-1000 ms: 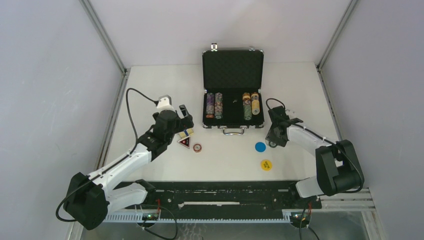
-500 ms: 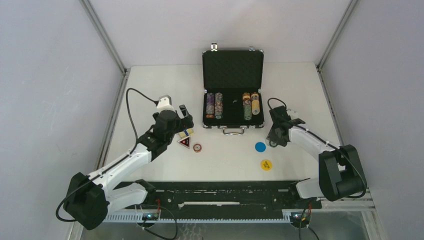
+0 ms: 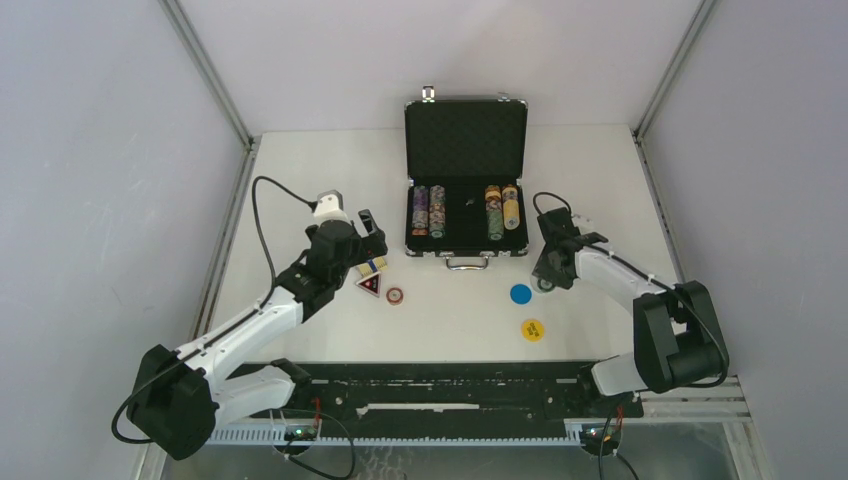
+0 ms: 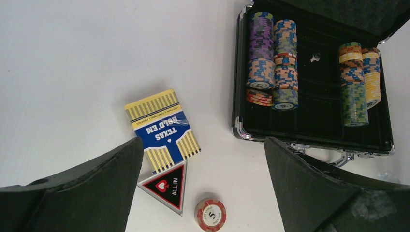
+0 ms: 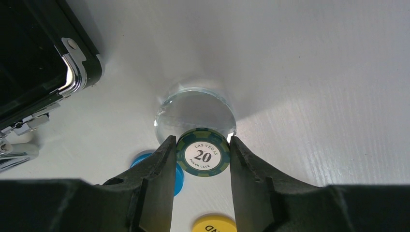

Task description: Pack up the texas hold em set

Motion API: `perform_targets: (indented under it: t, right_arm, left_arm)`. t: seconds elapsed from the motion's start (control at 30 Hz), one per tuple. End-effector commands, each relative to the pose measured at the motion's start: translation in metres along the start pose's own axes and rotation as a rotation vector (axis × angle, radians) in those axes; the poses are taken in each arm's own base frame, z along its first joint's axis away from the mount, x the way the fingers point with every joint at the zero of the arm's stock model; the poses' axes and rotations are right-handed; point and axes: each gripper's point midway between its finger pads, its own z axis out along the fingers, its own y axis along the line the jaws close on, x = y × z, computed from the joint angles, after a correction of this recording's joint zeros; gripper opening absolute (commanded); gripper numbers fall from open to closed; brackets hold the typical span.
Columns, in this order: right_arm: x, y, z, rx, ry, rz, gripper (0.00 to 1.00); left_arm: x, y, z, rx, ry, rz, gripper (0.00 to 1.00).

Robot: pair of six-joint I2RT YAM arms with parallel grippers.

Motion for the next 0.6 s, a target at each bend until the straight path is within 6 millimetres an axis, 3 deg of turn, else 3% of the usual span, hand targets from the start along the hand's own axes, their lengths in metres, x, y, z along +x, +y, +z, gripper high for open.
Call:
perform_targets:
  t: [0.0, 0.3, 0.57]
  right_arm:
    - [-0.019, 0.009, -0.003, -0.019, -0.052, 0.006, 0.42]
    - [-0.012, 0.009, 0.013, 0.003, -0.017, -0.008, 0.55]
    - [-0.011, 0.008, 0.006, 0.008, -0.024, -0.014, 0.63]
  left_arm:
    - [-0.007, -0.008, -0.001, 0.035, -0.027, 0.000, 1.00]
    - [-0.007, -0.007, 0.000, 0.029, -0.026, 0.003, 1.00]
    - [-0.006, -0.008, 0.000, 0.032, -0.023, 0.003, 1.00]
